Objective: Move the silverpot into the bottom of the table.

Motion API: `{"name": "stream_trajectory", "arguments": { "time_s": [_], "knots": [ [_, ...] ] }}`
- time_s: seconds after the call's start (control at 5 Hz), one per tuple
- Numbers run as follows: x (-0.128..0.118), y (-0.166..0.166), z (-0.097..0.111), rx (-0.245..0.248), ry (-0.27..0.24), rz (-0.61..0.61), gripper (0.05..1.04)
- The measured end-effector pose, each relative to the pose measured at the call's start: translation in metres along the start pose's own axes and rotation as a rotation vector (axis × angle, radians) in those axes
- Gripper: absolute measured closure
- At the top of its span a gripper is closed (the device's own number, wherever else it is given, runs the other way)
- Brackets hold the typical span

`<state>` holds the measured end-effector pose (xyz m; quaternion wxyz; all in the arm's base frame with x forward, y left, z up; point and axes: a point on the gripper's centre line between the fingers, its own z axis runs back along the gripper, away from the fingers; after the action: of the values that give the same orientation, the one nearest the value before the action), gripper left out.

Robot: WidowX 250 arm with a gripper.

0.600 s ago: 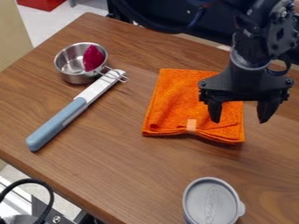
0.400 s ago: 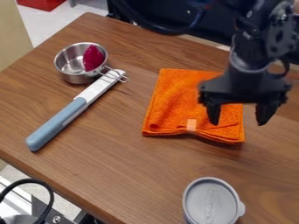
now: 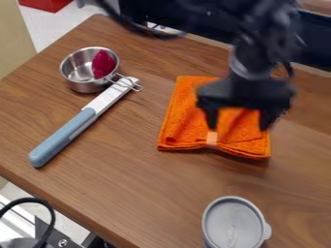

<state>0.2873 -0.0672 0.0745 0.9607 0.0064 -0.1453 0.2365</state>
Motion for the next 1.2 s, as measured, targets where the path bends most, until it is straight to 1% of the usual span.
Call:
{"name": "stream_trajectory", "arguments": {
  "time_s": [0.2, 0.4, 0.6, 0.8, 1.0, 1.2],
  "knots": [
    [0.025, 0.032, 0.010, 0.021, -0.062, 0.073, 0.083],
    [0.047, 0.069, 0.007, 0.077, -0.089, 0.178, 0.083],
    [0.069, 0.101, 0.004, 0.123, -0.094, 0.311, 0.083],
    [0.081, 0.126, -0.004, 0.148, -0.080, 0.419, 0.083],
    [0.091, 0.145, -0.015, 0.180, -0.067, 0.497, 0.083],
    [0.101, 0.158, -0.032, 0.185, -0.031, 0.584, 0.083]
  ]
}}
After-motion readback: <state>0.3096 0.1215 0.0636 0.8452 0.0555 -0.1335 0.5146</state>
